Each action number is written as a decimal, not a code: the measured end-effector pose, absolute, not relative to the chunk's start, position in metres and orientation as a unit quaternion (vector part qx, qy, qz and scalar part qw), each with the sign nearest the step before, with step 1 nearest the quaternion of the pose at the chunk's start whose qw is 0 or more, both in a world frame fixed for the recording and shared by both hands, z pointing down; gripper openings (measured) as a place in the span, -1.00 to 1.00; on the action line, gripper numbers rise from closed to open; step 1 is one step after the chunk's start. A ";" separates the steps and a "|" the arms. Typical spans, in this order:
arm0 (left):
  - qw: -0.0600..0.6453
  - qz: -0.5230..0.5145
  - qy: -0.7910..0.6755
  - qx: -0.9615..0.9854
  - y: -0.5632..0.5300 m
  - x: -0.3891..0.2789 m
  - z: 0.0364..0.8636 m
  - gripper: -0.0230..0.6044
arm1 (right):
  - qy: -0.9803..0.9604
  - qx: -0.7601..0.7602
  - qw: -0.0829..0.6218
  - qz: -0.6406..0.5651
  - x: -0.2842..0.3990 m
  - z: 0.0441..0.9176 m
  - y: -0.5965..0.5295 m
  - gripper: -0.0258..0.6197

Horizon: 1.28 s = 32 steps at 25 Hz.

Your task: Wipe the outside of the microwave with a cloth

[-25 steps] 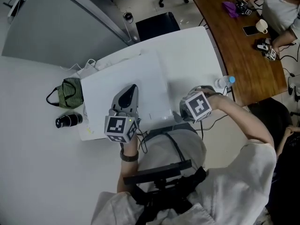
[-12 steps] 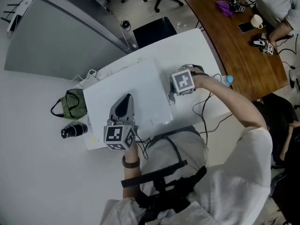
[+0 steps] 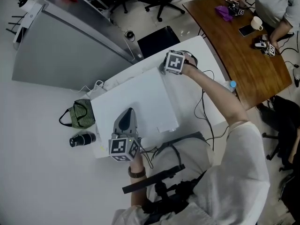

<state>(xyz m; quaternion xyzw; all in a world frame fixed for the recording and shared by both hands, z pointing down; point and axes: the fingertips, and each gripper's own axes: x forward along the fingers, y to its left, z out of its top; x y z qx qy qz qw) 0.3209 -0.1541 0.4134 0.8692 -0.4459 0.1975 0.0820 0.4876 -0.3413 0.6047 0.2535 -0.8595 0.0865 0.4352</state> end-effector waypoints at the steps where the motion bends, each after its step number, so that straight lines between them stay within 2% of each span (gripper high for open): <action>1: 0.082 0.198 -0.448 0.868 -0.153 0.319 0.414 -0.84 | -0.861 0.246 0.436 0.091 0.486 0.607 -0.337 -0.84; 8: 0.088 0.202 -0.434 0.873 -0.151 0.326 0.421 -0.84 | -0.851 0.244 0.458 0.083 0.485 0.633 -0.319 -0.84; 12: 0.086 0.201 -0.424 0.879 -0.148 0.339 0.420 -0.84 | -0.854 0.323 0.400 0.078 0.495 0.604 -0.367 -0.84; 15: 0.085 0.201 -0.426 0.878 -0.148 0.337 0.417 -0.84 | -0.862 0.305 0.388 0.115 0.488 0.611 -0.361 -0.84; 21: 0.088 0.198 -0.439 0.872 -0.156 0.324 0.420 -0.84 | -0.869 0.180 0.455 0.075 0.473 0.646 -0.262 -0.84; 25: 0.096 0.201 -0.430 0.875 -0.158 0.332 0.433 -0.84 | -0.895 0.111 0.430 0.031 0.461 0.643 -0.176 -0.84; 32: 0.109 0.210 -0.412 0.880 -0.163 0.348 0.451 -0.84 | -0.909 0.016 0.410 0.078 0.449 0.646 -0.025 -0.84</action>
